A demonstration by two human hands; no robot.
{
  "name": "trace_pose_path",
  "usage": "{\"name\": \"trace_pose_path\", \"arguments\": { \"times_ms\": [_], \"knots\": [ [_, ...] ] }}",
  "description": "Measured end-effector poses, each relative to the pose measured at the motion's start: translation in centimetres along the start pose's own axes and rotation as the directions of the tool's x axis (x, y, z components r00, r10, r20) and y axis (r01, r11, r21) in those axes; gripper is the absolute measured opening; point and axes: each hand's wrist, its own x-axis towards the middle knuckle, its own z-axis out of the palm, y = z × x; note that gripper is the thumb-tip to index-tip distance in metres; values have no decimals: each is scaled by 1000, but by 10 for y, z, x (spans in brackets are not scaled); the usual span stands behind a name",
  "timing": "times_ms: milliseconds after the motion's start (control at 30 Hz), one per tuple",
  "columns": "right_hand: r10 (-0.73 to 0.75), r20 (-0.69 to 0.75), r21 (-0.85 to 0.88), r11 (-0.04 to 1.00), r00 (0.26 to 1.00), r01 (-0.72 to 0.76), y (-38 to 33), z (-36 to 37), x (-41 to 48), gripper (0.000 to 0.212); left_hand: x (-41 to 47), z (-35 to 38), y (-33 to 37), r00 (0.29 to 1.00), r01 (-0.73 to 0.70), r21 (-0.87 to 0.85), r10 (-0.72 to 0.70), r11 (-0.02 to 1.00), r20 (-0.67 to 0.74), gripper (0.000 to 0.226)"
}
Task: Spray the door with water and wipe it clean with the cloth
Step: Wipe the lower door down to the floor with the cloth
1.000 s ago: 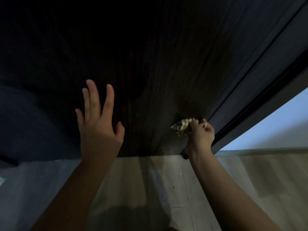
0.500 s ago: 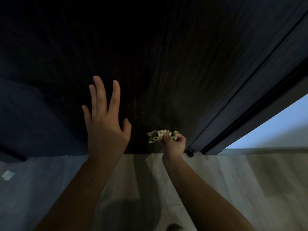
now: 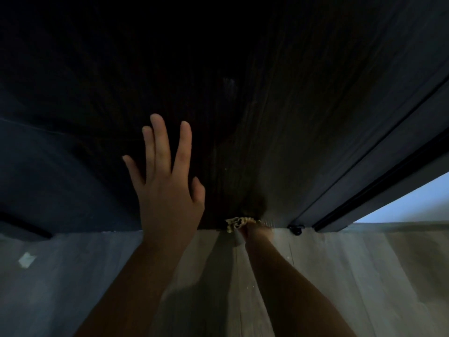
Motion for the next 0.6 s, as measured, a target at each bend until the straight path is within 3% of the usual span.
{"name": "trace_pose_path", "arguments": {
  "times_ms": [100, 167, 267, 333, 467, 600],
  "knots": [
    [-18, 23, -3, 1000, 1000, 18, 1, 11, -5, 16, 0, 0, -2, 1000, -17, -2, 17, 1000, -12, 95],
    [-42, 66, 88, 995, 997, 36, -1, 25, -20, 8, -1, -1, -3, 999, -27, -8, 27, 1000, -20, 94],
    [-142, 167, 260, 961, 976, 96, -14, 46, -65, 30, -2, -4, -6, 999, -41, -10, 41, 999, -18, 93],
    [-240, 194, 321, 932, 951, 169, -30, 52, -97, 22, -2, -9, -7, 998, -59, -30, 59, 998, -11, 90],
    [-527, 188, 398, 812, 828, 427, -73, 60, -158, 17, -2, -16, -9, 998, -64, -146, 65, 987, 2, 81],
    [-672, 213, 432, 716, 709, 549, -105, 60, -204, 15, -7, -27, 2, 997, -58, -292, 39, 955, -71, 65]
  ]
}}
